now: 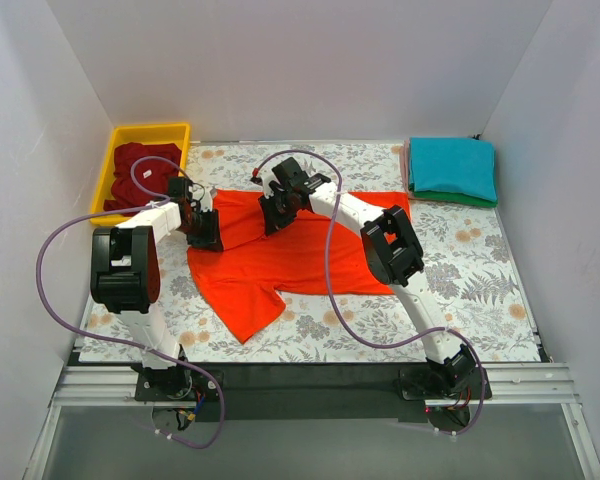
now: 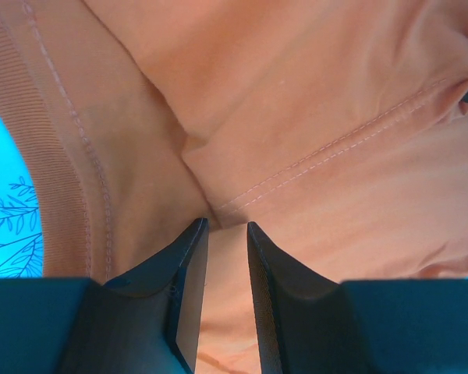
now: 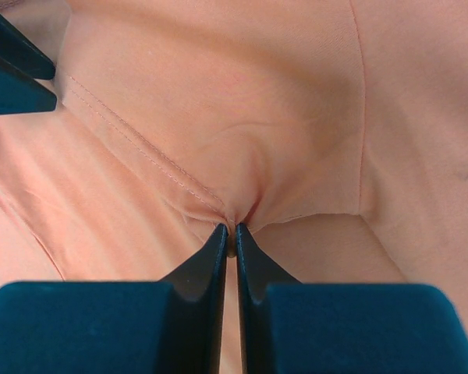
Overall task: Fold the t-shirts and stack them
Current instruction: Fold the tshirt
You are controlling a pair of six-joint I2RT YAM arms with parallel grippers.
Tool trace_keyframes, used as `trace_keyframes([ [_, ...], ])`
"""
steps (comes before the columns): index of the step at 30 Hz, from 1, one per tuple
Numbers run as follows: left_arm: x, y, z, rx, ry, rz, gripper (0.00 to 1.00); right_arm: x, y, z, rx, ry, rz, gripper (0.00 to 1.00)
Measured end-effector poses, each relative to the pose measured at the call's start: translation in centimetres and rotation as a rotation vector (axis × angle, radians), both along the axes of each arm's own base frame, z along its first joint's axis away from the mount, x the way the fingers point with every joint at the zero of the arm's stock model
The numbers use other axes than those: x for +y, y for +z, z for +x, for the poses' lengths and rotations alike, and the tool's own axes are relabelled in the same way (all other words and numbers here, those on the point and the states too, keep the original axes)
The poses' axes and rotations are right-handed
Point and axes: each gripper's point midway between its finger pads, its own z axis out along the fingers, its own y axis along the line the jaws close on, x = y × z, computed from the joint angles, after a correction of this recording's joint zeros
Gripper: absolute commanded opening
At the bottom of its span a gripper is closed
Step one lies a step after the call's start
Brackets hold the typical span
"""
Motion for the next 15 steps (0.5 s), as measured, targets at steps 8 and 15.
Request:
trace_keyframes([
  [8,-0.1,0.0,0.0,0.0,-0.002,0.004,0.26,0.0,0.0,0.0,0.001,0.001,0.0,0.11],
  [15,-1.0,-0.1,0.5,-0.005,-0.027,0.006,0.24,0.0,0.0,0.0,0.001,0.001,0.001,0.11],
])
